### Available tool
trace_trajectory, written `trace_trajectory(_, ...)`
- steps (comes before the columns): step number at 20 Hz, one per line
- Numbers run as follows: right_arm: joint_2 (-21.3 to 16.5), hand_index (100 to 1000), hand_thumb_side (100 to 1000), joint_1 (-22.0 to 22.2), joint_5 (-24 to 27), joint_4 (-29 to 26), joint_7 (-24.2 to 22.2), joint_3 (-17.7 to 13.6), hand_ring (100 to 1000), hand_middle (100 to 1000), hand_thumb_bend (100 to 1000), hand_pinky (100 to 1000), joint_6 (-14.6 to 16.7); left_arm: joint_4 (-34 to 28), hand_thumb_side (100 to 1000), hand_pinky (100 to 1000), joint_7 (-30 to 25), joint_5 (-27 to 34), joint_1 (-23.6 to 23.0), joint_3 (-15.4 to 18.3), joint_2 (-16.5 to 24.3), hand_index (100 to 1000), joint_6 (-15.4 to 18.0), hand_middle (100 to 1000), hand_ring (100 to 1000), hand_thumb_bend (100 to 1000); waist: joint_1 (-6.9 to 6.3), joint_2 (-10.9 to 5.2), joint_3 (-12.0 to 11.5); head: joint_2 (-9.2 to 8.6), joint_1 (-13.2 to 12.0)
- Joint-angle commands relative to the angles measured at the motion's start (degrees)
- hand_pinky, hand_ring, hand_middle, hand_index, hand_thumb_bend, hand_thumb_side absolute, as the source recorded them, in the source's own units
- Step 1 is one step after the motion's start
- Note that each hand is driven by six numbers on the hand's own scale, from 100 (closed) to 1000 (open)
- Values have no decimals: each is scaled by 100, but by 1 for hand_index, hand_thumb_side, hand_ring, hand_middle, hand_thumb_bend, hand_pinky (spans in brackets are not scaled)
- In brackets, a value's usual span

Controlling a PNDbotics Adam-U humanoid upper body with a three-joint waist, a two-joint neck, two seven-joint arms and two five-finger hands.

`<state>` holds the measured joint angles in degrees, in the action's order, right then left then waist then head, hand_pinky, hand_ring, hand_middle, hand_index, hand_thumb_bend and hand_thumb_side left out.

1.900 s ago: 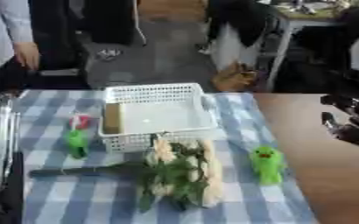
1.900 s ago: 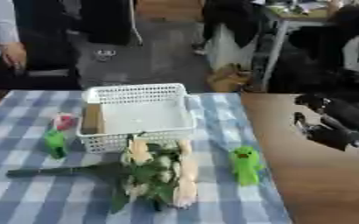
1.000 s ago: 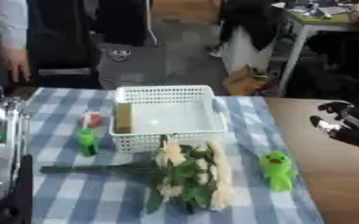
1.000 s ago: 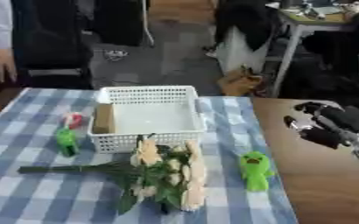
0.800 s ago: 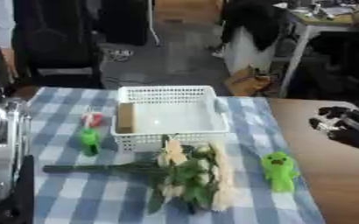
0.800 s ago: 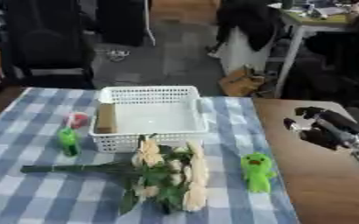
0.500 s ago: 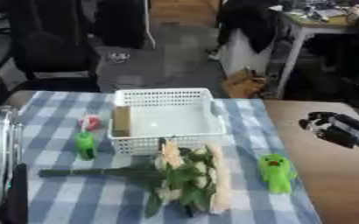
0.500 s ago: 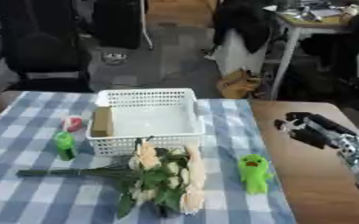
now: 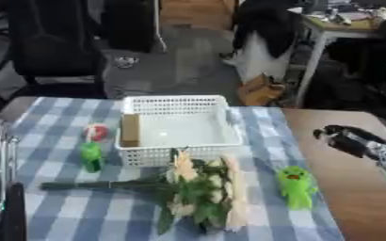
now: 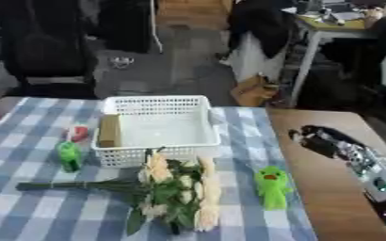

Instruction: Pick up objects on the table and place them in the box.

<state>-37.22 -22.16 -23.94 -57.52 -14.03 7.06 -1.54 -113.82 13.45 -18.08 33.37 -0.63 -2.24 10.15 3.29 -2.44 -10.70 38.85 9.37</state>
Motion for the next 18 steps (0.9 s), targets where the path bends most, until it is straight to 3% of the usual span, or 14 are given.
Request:
trace_trajectory(1, -82, 1000, 1000, -112, -42, 151, 173, -82, 923, 903, 307, 828, 2, -77, 1000, 825, -22, 49, 133, -52, -68, 992, 52, 897, 928, 100, 107, 42, -27, -51, 103)
trace_trajectory(7, 71, 1000, 1000, -172, -215, 589, 464, -114, 939, 916, 307, 842, -35, -77, 1000, 825, -47, 102, 161, -87, -182, 989, 121, 895, 928, 100, 175, 105, -154, -114, 248)
trace_trajectory(13, 194, 1000, 1000, -223, -228, 1015, 594, -155, 951, 923, 279, 854, -154, -77, 1000, 825, -101, 149, 157, -142, -259, 988, 163, 894, 927, 100, 257, 91, -267, -67, 444)
trace_trajectory(18, 322, 1000, 982, -144, -168, 1443, 731, -208, 971, 939, 241, 872, -362, -77, 1000, 825, -164, 207, 36, -201, -301, 987, 188, 893, 927, 100, 425, -80, -342, 189, 666)
